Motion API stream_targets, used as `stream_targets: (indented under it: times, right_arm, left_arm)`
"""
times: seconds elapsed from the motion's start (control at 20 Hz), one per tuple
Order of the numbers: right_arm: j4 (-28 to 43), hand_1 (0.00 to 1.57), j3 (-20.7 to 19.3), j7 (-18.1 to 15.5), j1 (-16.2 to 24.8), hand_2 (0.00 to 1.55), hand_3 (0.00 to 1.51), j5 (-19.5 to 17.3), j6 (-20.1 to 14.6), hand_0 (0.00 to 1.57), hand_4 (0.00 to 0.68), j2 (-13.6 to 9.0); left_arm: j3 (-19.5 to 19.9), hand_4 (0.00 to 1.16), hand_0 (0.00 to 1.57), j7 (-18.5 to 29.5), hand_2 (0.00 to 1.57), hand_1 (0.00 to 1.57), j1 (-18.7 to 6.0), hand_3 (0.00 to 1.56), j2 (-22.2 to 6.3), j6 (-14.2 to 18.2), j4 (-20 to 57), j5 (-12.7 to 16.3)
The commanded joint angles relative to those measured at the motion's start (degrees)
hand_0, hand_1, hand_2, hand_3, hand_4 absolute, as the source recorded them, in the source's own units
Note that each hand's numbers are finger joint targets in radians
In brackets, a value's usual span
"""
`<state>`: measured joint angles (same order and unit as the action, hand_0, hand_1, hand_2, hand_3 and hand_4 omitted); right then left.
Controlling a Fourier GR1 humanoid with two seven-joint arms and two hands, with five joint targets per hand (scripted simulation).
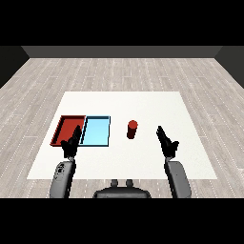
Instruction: Pick the red can and put it in the red box
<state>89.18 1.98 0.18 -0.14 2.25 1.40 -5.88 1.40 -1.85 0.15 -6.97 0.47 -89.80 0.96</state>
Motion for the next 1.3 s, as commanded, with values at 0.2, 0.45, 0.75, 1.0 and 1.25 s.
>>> stream_targets:
  times: [0.2,0.45,0.75,1.0,1.25]
  right_arm:
    - [-7.66,0.0,-1.96,0.49,-8.57,0.0,0.0,-4.42,-4.69,0.0,0.0,2.1]
    - [-3.09,0.0,-2.79,-13.02,-5.59,0.0,0.0,2.66,1.43,0.0,0.0,3.77]
    - [-10.55,0.0,-2.95,-18.76,-9.97,0.0,0.0,0.96,1.12,0.0,0.0,4.89]
    - [-14.79,0.0,-4.97,-20.5,-12.36,0.0,0.0,1.86,1.34,0.0,0.0,4.24]
    - [-14.61,0.0,-3.03,-18.14,-14.32,0.0,0.0,1.24,-2.12,0.0,0.0,5.79]
  left_arm:
    - [-0.03,0.0,0.0,2.16,0.0,0.0,0.35,0.0,1.52,0.54,-0.26,-2.05]
    - [1.66,0.0,0.0,20.29,0.0,0.0,-1.12,0.0,4.03,-0.16,-2.67,1.09]
    - [-0.09,0.0,0.0,20.69,0.0,0.0,6.67,0.0,4.66,-1.48,-10.25,1.62]
    - [2.22,0.0,0.0,22.97,0.0,0.0,0.51,0.0,3.27,-3.29,-2.24,2.55]
    - [1.29,0.0,0.0,24.61,0.0,0.0,2.16,0.0,5.11,-0.94,-2.39,0.67]
